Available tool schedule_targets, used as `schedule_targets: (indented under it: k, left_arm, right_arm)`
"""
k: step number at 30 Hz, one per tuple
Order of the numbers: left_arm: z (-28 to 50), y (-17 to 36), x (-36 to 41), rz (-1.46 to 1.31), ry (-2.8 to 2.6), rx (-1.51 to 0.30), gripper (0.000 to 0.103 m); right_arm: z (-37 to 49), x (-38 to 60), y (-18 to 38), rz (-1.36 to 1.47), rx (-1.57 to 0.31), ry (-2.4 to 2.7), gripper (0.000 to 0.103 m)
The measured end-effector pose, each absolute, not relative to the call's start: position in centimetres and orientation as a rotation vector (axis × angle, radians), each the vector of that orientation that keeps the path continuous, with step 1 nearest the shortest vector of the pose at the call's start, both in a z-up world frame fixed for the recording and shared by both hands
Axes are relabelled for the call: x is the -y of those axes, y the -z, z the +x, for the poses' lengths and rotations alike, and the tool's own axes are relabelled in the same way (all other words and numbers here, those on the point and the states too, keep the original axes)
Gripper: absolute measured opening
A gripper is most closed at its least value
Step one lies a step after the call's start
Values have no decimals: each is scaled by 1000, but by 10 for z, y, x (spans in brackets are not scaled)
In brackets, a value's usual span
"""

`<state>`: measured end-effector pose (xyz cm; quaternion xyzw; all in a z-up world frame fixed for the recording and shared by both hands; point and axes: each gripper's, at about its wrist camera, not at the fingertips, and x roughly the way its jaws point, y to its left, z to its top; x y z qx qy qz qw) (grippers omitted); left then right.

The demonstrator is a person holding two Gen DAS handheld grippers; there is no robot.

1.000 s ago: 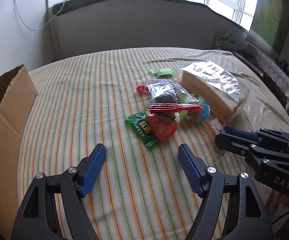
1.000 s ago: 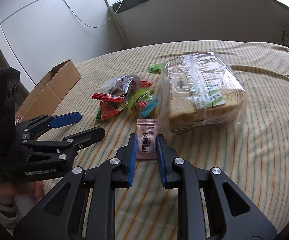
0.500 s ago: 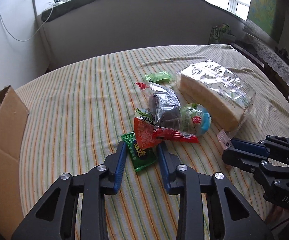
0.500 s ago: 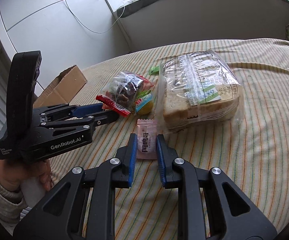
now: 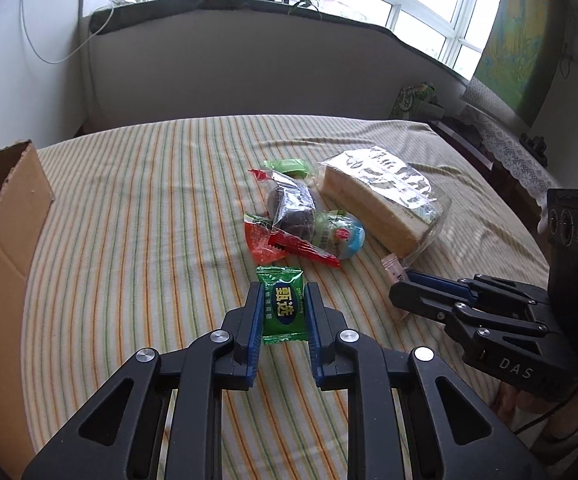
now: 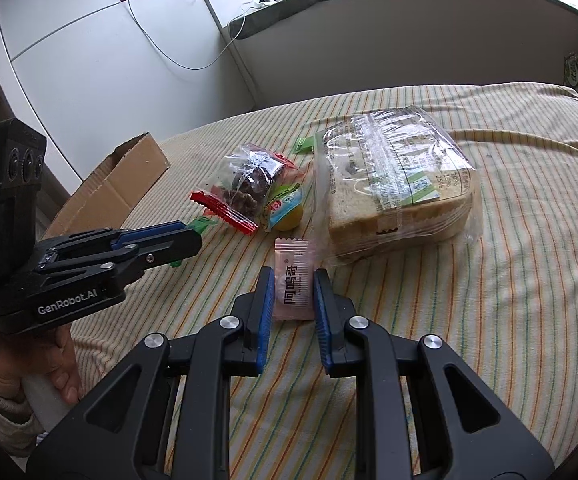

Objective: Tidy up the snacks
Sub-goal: 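Grasp the pink wrapped bar with the right tool while the left tool grasps the green packet, then carry the pink bar and green packet in both tools over the box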

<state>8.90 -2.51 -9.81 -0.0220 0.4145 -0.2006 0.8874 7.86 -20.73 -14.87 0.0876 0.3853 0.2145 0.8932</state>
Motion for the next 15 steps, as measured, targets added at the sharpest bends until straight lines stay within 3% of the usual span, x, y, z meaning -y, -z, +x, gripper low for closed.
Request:
schedule_targets:
  k: [15]
  left_arm:
    - [40,31,11,-82,449,-662,18]
  right_arm:
    - [34,206,88,139,-651,-400,20]
